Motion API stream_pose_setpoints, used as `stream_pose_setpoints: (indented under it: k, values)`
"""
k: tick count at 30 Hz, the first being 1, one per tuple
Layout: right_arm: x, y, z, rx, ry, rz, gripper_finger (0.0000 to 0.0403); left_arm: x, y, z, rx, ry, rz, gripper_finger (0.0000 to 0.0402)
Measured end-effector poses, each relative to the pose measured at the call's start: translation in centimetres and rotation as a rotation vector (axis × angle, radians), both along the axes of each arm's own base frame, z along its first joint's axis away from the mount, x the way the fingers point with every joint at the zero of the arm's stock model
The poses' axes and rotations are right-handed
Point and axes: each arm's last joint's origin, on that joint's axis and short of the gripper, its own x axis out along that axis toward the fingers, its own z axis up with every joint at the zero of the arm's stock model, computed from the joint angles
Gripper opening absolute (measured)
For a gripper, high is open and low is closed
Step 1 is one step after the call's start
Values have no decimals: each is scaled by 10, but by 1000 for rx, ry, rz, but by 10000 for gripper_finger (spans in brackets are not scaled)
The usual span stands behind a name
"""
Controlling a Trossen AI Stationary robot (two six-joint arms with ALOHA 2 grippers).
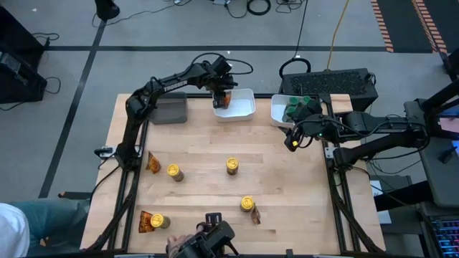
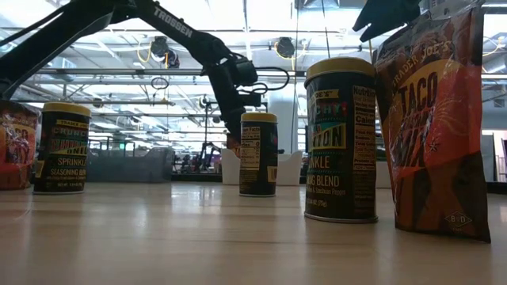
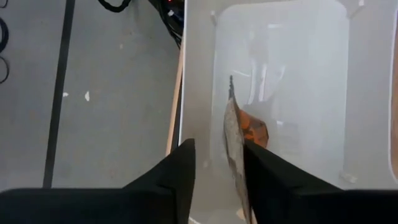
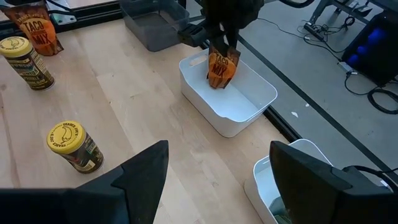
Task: Sort spices by type
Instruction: Put the top right orange seasoning bag into the left white bin, then put the top left orange seasoning bag into the left white bin
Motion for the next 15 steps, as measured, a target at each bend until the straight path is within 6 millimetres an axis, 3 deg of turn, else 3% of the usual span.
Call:
stream_pose_setpoints:
  k: [6, 15]
  values:
    - [0, 0, 0, 0, 0, 0, 263, 2, -8, 8, 32, 6, 1, 169]
    - [0, 0, 0, -3, 2, 2, 263, 0, -14, 35, 94, -71, -5, 173]
